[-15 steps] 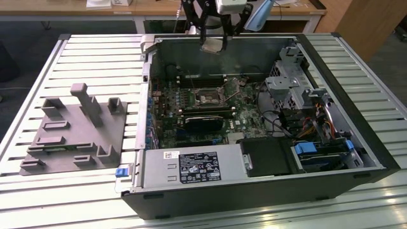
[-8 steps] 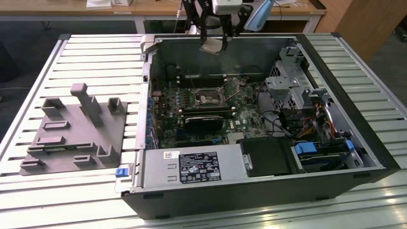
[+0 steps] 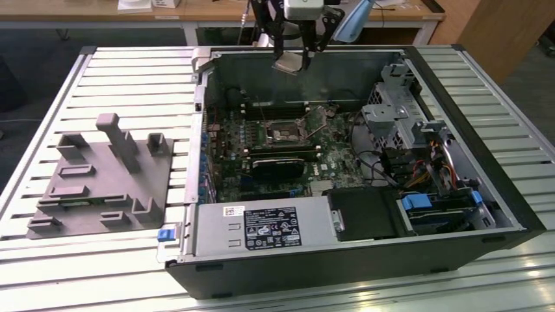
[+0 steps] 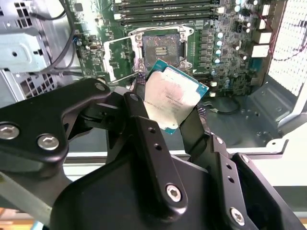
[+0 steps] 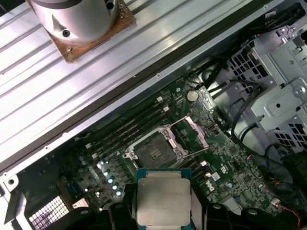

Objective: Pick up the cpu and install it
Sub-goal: 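Place the cpu into insertion slot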

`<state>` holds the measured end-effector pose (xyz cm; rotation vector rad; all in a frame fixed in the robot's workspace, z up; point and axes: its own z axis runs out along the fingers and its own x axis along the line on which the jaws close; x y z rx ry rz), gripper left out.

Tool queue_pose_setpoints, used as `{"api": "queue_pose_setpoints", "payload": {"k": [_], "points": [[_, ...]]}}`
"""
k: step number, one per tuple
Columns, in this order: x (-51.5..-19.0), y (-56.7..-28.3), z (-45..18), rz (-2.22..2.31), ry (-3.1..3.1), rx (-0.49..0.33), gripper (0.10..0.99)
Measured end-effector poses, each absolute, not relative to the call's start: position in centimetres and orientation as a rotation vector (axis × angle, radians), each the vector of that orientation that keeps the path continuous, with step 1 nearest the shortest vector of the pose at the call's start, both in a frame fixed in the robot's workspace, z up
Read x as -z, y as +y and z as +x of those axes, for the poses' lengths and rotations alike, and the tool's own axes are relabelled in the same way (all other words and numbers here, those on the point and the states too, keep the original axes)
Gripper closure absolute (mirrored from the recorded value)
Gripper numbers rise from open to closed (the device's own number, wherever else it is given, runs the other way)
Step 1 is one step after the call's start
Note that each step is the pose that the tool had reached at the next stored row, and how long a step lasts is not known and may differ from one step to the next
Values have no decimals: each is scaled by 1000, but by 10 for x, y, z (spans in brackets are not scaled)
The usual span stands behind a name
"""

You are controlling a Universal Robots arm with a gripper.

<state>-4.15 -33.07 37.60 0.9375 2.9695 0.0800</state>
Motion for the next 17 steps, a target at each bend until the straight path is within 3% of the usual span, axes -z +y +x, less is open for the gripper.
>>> {"api": "queue_pose_setpoints", "payload": {"k": [17], "points": [[-373,-330,-42,1262,2841,-75,549]]}}
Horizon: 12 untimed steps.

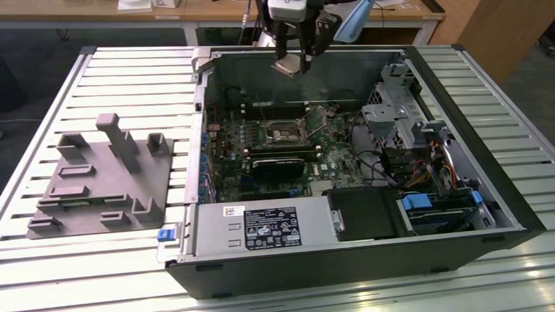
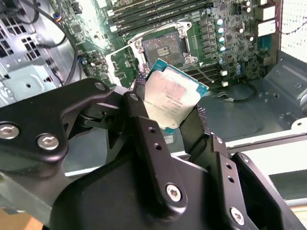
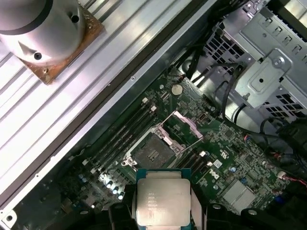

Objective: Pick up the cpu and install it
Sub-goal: 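Place the cpu into insertion slot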

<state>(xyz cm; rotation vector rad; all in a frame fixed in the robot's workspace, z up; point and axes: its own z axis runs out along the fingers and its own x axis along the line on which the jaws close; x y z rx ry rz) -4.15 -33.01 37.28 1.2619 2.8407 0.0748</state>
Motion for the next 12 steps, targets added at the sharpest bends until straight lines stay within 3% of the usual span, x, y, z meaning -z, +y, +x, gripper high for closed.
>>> {"api": "queue_pose_setpoints", "payload": {"k": [12], "points": [[-371,-330,-42,1371,2788,-73,549]]}}
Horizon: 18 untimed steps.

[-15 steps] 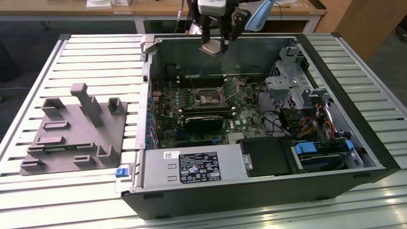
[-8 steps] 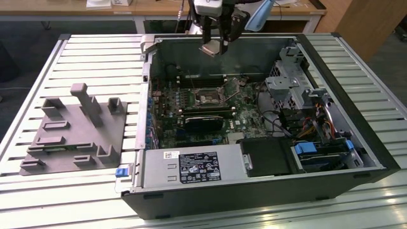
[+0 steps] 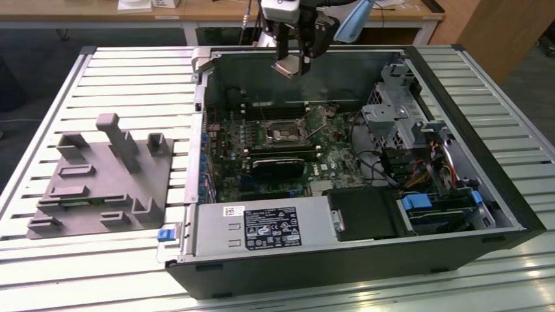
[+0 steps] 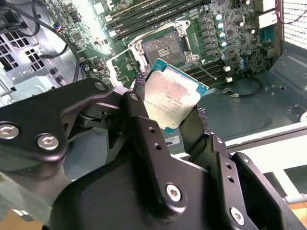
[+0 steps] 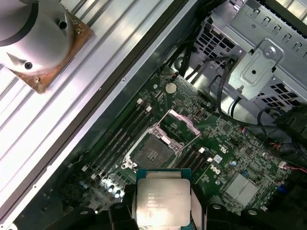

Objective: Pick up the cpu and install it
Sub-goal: 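Place the cpu into insertion slot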

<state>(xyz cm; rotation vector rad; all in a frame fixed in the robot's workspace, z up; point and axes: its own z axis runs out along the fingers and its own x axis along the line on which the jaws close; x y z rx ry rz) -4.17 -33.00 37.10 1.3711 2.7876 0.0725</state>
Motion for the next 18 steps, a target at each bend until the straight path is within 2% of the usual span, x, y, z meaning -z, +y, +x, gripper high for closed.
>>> {"api": "queue_pose_setpoints", "payload": {"k": [18], "points": [[-369,-330,-42,1483,2728,-70,549]]}}
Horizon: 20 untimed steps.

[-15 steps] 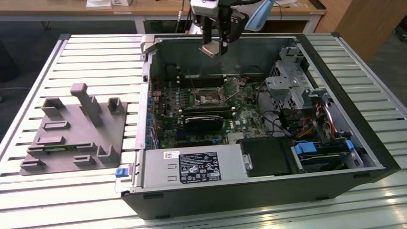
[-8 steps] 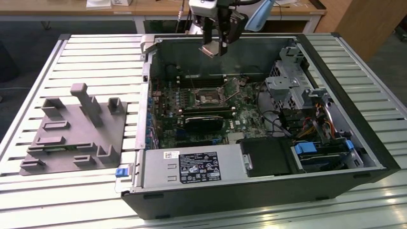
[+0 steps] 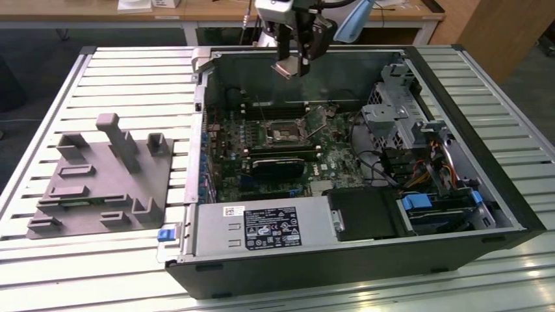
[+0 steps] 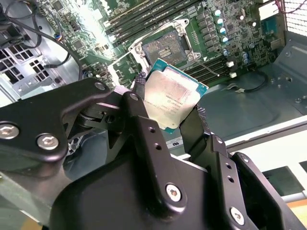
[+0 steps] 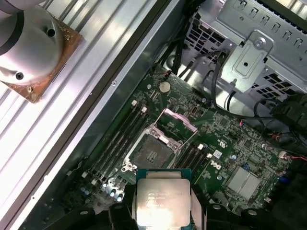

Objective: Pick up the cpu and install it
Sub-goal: 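Place the cpu into insertion slot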

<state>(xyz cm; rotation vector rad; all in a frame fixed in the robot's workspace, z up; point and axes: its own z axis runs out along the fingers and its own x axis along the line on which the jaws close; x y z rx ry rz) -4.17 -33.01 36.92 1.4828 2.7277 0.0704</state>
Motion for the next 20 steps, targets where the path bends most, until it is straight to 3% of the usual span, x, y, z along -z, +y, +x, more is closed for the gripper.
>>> {"api": "queue_pose_setpoints", "payload": {"k": [20], "points": [[-368,-330,-42,1581,2670,-68,549]]}}
